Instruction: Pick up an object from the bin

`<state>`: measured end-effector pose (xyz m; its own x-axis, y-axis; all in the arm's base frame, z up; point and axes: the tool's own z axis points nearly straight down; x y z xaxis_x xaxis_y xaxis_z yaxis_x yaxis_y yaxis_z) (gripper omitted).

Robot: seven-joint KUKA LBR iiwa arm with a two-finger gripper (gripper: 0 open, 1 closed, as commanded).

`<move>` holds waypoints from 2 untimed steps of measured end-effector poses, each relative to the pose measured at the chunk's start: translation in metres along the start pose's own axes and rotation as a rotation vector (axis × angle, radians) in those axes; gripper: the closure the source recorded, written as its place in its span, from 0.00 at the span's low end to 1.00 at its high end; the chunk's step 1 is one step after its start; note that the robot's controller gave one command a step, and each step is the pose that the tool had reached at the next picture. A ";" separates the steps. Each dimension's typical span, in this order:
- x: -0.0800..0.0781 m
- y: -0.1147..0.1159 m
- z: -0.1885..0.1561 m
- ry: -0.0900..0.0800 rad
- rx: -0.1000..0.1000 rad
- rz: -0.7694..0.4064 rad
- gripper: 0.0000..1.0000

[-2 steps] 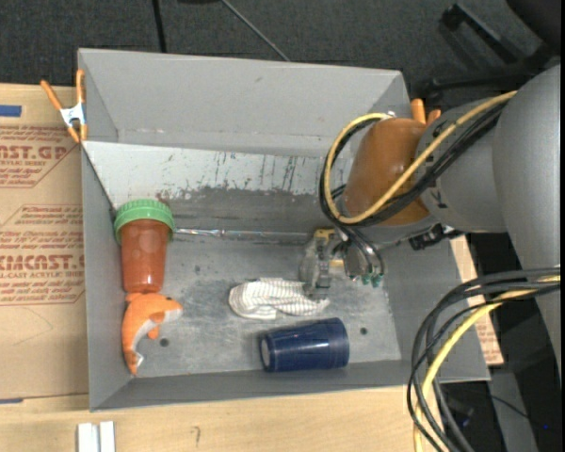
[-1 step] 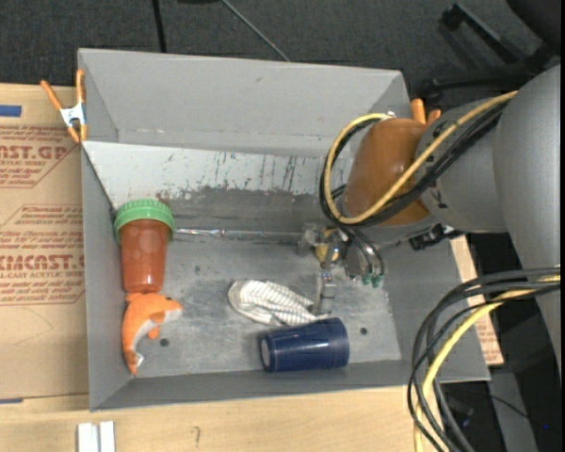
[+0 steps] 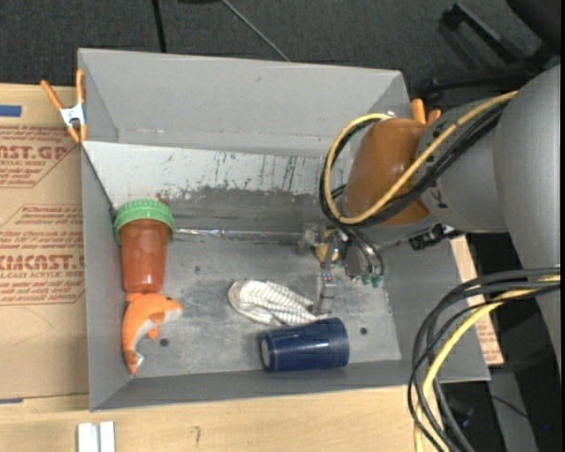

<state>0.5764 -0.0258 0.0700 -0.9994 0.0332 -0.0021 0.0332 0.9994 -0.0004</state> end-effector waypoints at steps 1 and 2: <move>0.012 0.046 -0.055 0.007 0.000 -0.020 0.00; 0.024 0.063 -0.073 -0.009 -0.003 -0.059 0.00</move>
Offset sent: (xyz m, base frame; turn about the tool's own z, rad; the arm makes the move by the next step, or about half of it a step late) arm -0.0481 0.0510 0.0163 -0.1070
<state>0.5548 0.0383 0.1432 -0.9996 -0.0263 -0.0107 -0.0263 0.9997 0.0021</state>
